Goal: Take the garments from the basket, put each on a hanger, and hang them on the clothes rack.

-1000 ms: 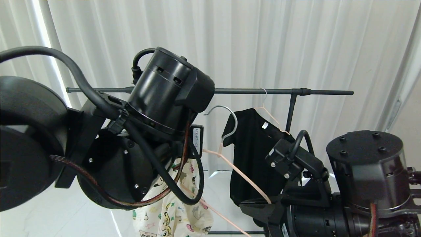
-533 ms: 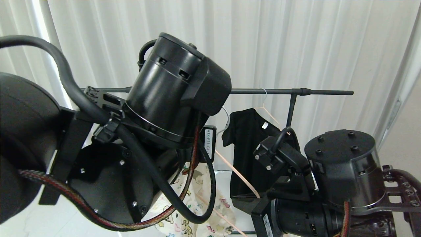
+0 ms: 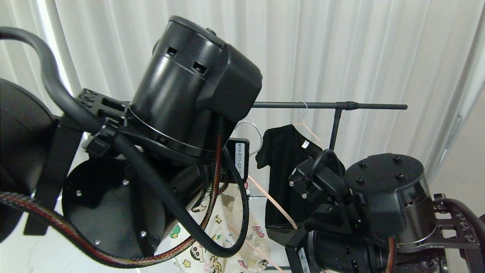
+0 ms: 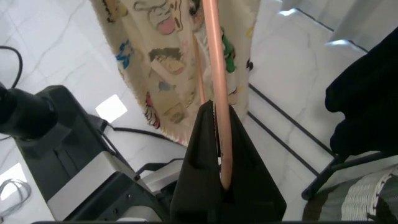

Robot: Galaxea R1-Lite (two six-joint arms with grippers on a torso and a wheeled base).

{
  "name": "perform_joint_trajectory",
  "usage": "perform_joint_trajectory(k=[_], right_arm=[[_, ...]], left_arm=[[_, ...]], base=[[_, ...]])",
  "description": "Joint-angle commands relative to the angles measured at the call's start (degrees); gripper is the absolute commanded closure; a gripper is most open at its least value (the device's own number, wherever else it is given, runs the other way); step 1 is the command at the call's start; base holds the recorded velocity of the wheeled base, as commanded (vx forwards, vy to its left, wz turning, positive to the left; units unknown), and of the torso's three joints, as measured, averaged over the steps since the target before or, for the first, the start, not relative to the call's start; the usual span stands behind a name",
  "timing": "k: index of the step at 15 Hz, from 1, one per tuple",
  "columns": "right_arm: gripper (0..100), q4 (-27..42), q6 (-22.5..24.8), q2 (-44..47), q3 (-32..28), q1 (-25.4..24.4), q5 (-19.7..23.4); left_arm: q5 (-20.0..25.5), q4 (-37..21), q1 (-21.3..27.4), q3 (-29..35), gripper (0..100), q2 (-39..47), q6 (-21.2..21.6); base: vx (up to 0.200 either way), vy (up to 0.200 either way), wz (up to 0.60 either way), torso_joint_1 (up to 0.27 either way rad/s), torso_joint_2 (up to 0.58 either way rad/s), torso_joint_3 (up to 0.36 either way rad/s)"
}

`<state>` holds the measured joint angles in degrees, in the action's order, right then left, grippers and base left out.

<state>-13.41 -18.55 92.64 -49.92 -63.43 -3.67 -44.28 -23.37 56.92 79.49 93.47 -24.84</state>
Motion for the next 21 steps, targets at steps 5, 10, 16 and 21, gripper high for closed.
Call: perform_joint_trajectory(k=[5, 10, 16, 21], right_arm=[[100, -7.3, -0.8, 1.3, 1.4, 0.1, -5.1], [100, -25.7, -0.1, 4.5, 6.9, 0.5, -9.3], [100, -26.0, 2.4, 3.2, 8.4, 4.5, -10.7], [100, -27.3, 11.2, -5.4, 20.5, 5.7, -3.8]], left_arm=[[0.0, 0.0, -0.1, -0.2, 0, -0.7, 0.1], [-0.1, 0.0, 0.4, -0.7, 0, -1.9, 0.1], [-0.4, 0.0, 9.4, -9.0, 0, -11.6, 3.1], [-0.4, 1.1, 4.8, -23.3, 0, -19.2, 6.5]], base=[[0.000, 0.000, 0.00, 0.000, 0.00, 0.000], [0.000, 0.000, 0.00, 0.000, 0.00, 0.000], [0.000, 0.000, 0.00, 0.000, 0.00, 0.000], [0.000, 0.000, 0.00, 0.000, 0.00, 0.000]])
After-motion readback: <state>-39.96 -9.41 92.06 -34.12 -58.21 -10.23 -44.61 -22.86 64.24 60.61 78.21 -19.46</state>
